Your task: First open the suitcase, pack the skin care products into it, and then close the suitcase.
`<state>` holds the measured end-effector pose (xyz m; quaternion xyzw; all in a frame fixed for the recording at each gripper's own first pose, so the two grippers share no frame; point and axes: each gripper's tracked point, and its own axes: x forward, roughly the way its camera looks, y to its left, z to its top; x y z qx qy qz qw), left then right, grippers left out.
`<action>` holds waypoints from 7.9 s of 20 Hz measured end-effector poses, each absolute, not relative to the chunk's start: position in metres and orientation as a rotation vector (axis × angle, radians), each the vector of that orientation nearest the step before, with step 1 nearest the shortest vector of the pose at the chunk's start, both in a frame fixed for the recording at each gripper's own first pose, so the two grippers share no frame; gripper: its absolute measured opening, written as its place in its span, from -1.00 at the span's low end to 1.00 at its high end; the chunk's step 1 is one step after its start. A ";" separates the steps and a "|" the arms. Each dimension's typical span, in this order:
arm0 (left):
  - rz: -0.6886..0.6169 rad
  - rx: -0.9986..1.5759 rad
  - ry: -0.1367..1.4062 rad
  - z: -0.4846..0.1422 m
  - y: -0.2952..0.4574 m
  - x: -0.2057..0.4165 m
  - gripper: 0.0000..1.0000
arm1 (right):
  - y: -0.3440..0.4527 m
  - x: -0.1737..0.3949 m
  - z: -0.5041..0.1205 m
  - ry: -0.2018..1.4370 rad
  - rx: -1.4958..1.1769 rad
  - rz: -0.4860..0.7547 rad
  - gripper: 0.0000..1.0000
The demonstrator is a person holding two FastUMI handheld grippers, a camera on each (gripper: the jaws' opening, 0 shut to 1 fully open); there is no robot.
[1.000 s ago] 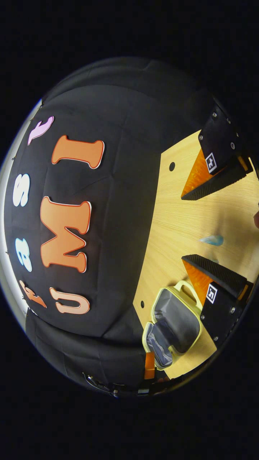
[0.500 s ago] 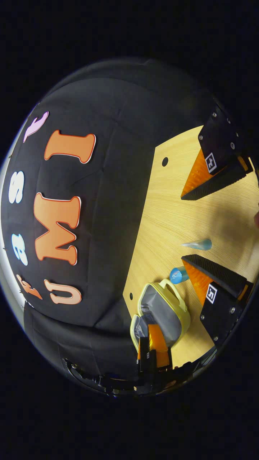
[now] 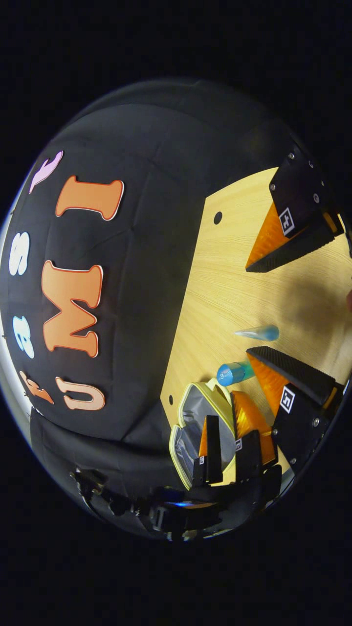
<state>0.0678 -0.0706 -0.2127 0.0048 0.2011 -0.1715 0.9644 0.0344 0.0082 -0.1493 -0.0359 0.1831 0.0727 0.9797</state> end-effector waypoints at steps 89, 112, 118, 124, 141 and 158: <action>0.005 -0.296 0.833 -0.234 0.323 0.091 0.87 | 0.320 0.122 -0.240 1.096 0.349 0.347 -0.33; 0.289 -0.751 0.946 -0.361 0.554 0.080 -0.08 | 0.210 0.145 -0.103 0.626 0.343 0.003 0.85; 0.214 -0.638 0.863 -0.320 0.551 0.083 -0.84 | 0.159 0.139 -0.057 0.447 0.145 -0.029 0.85; 0.167 -0.405 0.694 -0.229 0.540 0.092 -0.85 | 0.138 0.137 -0.040 0.379 0.063 -0.005 0.89; -0.079 -0.230 0.408 -0.028 0.339 0.092 -0.85 | 0.089 0.128 -0.030 0.275 0.001 0.091 0.90; -0.364 -0.411 0.427 -0.054 0.120 0.091 -0.84 | 0.032 0.094 -0.057 0.300 0.059 0.099 0.89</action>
